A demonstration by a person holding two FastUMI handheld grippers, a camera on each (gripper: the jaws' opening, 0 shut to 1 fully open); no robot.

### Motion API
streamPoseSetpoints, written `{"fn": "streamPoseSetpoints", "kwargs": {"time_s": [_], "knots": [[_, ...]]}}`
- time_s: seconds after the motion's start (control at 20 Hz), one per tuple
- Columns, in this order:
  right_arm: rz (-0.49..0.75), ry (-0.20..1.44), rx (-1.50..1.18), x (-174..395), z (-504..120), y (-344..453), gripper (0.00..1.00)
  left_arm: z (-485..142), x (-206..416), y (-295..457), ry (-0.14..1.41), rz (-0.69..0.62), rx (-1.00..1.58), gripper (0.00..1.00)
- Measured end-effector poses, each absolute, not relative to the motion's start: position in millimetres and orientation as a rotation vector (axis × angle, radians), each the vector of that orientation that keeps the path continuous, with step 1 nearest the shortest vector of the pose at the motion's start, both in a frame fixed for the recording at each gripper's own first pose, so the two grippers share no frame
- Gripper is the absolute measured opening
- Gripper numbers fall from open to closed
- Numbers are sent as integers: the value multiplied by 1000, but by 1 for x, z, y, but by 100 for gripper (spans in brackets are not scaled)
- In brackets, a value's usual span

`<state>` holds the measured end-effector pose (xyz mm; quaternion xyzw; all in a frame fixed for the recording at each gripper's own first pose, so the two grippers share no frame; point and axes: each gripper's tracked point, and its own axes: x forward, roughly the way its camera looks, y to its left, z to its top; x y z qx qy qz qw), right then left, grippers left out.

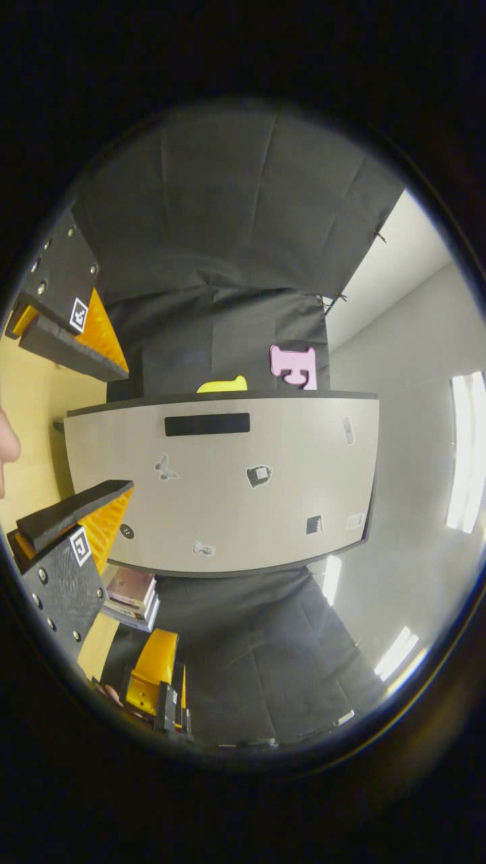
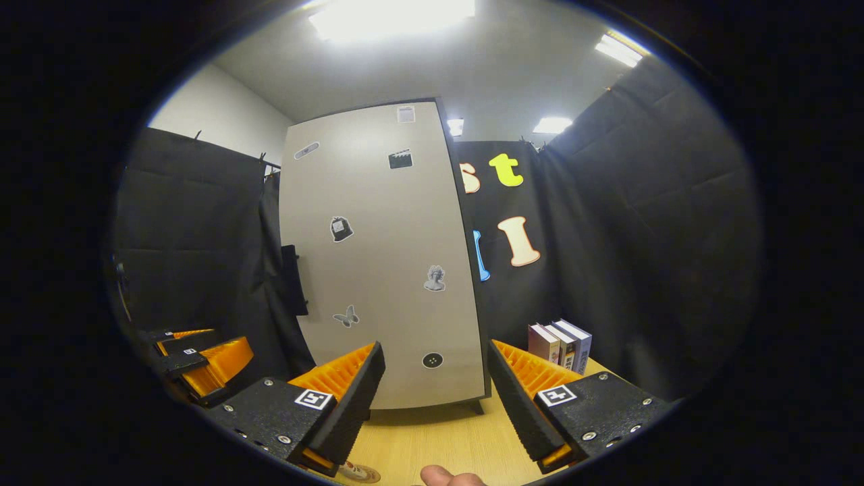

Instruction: Open the cabinet door with the right hand, grasp the bottle in the cabinet with the left hand and place it on the coaster, then close the cabinet door with the right hand.

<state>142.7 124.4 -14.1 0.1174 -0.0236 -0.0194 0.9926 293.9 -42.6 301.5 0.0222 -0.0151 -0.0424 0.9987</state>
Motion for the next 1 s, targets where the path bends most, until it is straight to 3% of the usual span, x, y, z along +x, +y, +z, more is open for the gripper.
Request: {"fn": "streamPoseSetpoints", "kwargs": {"time_s": [0.4, 0.5, 0.65, 0.8, 0.95, 1.0], "knots": [[-53, -25, 235, 150, -19, 124, 94, 295, 299, -37, -8, -77, 27, 90], [-53, -23, 232, 152, -20, 125, 95, 294, 299, -37, -1, -80, 22, 86], [-52, -12, 233, 154, -23, 127, 94, 291, 301, -35, 12, -82, -1, 90], [-50, -8, 231, 156, -22, 129, 91, 291, 300, -37, 12, -99, -13, 87], [-50, -17, 223, 157, -19, 128, 94, 294, 300, -39, 5, -113, -18, 86], [-51, -14, 224, 158, -20, 129, 91, 294, 299, -40, 4, -113, -16, 86]]}}
